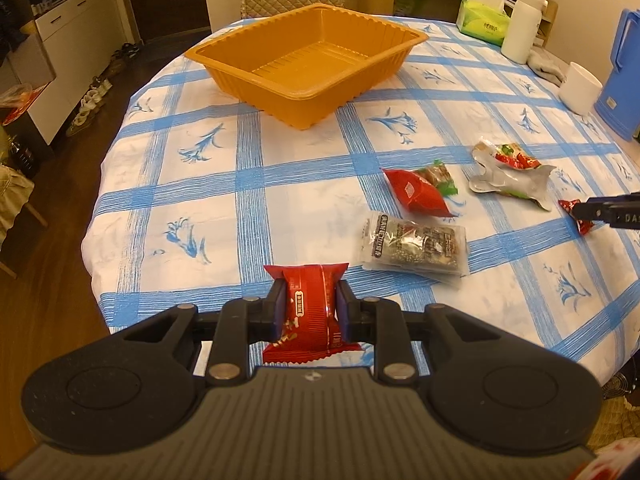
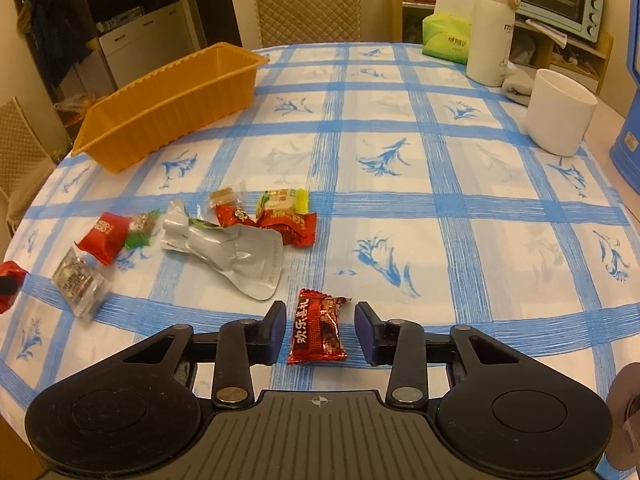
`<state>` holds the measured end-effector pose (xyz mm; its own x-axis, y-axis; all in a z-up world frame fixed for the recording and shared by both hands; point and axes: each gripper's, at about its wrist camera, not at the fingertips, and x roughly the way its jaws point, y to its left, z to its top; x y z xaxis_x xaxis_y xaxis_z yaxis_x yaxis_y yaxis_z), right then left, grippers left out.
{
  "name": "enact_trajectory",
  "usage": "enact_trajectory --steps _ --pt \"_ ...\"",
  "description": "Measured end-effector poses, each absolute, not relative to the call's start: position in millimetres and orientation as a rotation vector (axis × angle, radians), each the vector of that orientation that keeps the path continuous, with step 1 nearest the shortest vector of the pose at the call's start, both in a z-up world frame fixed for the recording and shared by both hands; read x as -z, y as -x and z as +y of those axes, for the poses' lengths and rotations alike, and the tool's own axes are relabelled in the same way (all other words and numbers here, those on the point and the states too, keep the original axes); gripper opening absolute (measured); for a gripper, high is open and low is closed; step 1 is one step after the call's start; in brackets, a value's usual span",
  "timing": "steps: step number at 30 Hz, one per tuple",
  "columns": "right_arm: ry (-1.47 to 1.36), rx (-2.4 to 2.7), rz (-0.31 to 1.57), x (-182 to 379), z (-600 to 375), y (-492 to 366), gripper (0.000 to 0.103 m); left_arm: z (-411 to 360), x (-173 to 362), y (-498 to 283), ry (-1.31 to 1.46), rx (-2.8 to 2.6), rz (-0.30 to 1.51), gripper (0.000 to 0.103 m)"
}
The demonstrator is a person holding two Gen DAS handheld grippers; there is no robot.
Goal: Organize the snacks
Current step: 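Carry both red candies over the orange tray with both tools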
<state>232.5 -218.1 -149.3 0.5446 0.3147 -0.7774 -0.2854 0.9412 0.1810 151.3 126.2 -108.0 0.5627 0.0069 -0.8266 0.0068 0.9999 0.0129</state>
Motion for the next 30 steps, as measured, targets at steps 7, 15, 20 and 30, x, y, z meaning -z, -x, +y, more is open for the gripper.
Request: enact_trajectory --steps 7,15,20,30 --pt "0.0 -0.379 0.942 156 -214 -233 0.028 118 104 -147 -0.005 -0.02 0.968 0.023" --pt "-0.001 -0.426 0.905 142 -219 -221 0.026 101 90 -135 0.003 -0.038 0.941 0.023" --pt "-0.033 -0.476 0.862 116 -226 -209 0.025 88 76 -126 0.011 -0.046 0.916 0.022" --pt "-0.089 -0.599 0.806 71 -224 -196 0.025 60 46 -125 0.012 -0.05 0.875 0.022"
